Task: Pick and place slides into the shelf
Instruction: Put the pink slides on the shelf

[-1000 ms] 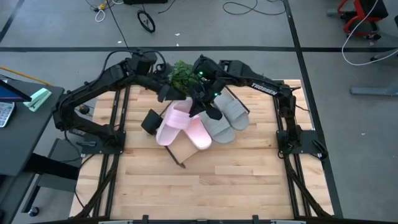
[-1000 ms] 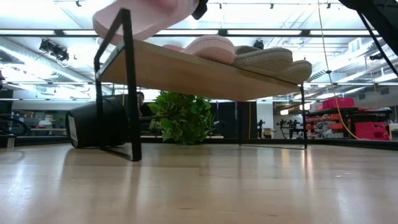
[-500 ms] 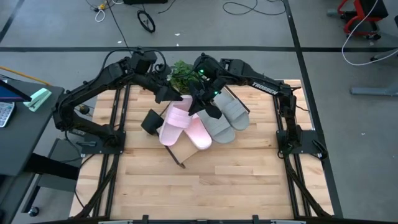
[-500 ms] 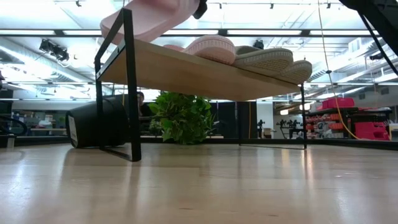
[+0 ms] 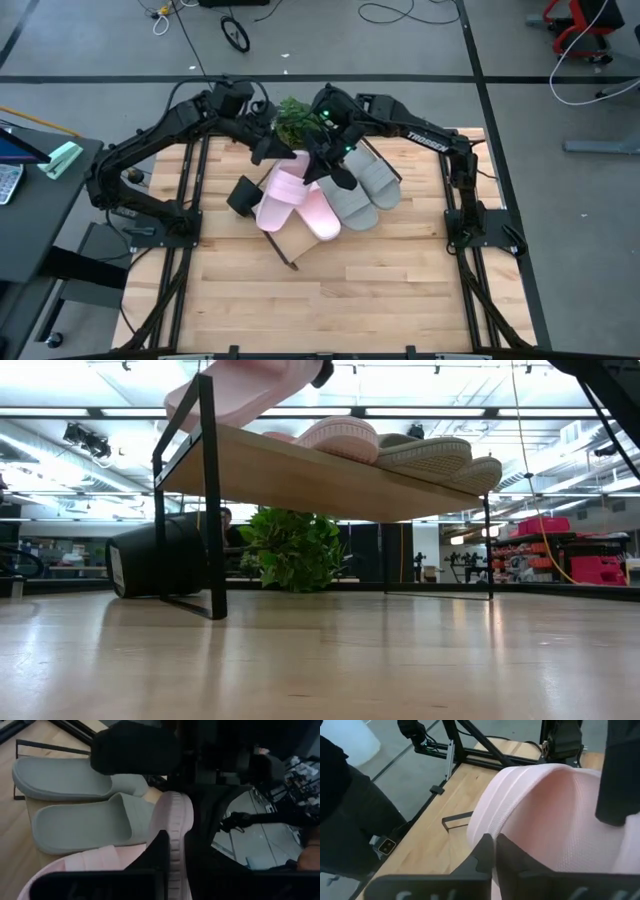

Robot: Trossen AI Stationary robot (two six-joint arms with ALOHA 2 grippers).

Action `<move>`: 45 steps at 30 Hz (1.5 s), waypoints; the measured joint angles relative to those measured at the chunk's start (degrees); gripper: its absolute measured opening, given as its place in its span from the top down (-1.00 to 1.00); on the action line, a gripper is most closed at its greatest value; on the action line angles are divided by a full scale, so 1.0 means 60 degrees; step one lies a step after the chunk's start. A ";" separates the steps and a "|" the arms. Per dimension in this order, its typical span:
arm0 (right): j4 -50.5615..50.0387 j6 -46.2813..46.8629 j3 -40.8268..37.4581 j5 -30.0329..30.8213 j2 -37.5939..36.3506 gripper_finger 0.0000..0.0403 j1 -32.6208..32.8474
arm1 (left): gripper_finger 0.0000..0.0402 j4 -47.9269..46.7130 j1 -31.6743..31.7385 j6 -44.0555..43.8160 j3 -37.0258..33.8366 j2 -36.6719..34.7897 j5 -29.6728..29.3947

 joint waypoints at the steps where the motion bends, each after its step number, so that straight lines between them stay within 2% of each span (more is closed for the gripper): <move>1: 0.0002 -0.0004 0.0000 0.0038 -0.0060 0.92 -0.0023 | 0.80 0.0077 0.0085 -0.0088 0.0000 0.0000 -0.0005; 8: 0.0198 -0.0112 0.0004 0.1488 -0.0593 0.68 -0.0222 | 0.80 0.0376 0.0650 -0.0654 0.0004 -0.0126 -0.0571; 14: 0.0188 -0.0295 0.0015 0.2734 -0.1210 0.46 -0.0558 | 0.80 0.0659 0.0846 -0.1917 0.0004 -0.0517 -0.1993; 23: 0.0087 -0.0678 0.0015 0.3195 -0.1639 0.26 -0.1097 | 0.80 0.0221 0.0490 -0.4096 0.0000 -0.1392 -0.4304; 31: -0.1172 -0.1812 0.0015 0.3166 -0.1634 0.28 -0.0986 | 0.81 -0.0173 -0.0825 -0.5906 -0.0011 -0.1531 -0.6074; 37: -0.1745 -0.1665 0.0014 0.3204 -0.1882 0.30 -0.0838 | 0.81 -0.1128 -0.1959 -0.7180 -0.0011 -0.1647 -0.8443; 45: -0.2138 -0.1596 0.0007 0.3254 -0.2049 0.30 -0.0866 | 0.81 -0.1225 -0.3804 -0.8972 -0.0087 -0.1684 -1.1047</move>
